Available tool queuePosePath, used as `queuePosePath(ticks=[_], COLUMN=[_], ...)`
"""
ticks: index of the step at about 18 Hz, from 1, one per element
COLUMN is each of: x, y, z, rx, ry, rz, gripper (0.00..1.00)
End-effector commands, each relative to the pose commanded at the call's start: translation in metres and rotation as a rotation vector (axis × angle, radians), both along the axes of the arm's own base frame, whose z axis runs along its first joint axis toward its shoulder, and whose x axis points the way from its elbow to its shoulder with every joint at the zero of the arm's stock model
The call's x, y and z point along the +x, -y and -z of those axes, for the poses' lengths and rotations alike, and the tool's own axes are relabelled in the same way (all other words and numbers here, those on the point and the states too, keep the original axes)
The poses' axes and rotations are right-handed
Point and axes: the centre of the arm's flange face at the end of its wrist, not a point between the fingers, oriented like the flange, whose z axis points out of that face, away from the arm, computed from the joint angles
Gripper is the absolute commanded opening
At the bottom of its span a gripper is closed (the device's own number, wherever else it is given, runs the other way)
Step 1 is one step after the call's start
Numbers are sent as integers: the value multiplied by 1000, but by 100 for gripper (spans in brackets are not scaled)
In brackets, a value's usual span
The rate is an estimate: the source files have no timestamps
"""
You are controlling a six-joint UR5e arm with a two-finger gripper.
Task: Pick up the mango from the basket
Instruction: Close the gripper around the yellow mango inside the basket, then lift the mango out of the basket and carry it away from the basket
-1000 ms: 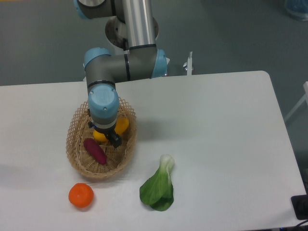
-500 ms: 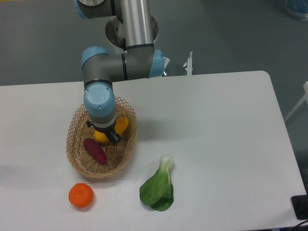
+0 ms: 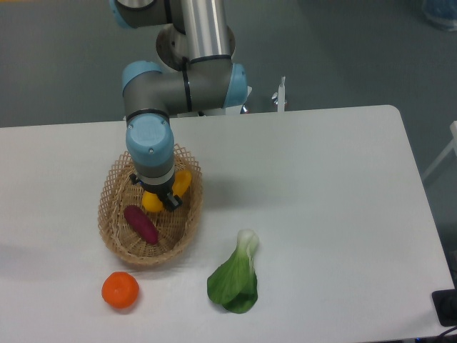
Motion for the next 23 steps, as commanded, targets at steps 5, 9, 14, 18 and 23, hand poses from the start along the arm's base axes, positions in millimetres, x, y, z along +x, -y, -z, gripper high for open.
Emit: queuePosePath(ticks=[5,9,14,18,23], x=[-55,-115,-186,-233,-278], y=[-9,0,22,51,85], z=[-38,-63,-81,-87,-82], rx=[57,85,111,112,109], ry=[-37,-57,-105,-141,-148], rz=[-66,-126,-210,-157,-155], gripper=[47,48,48,47,45])
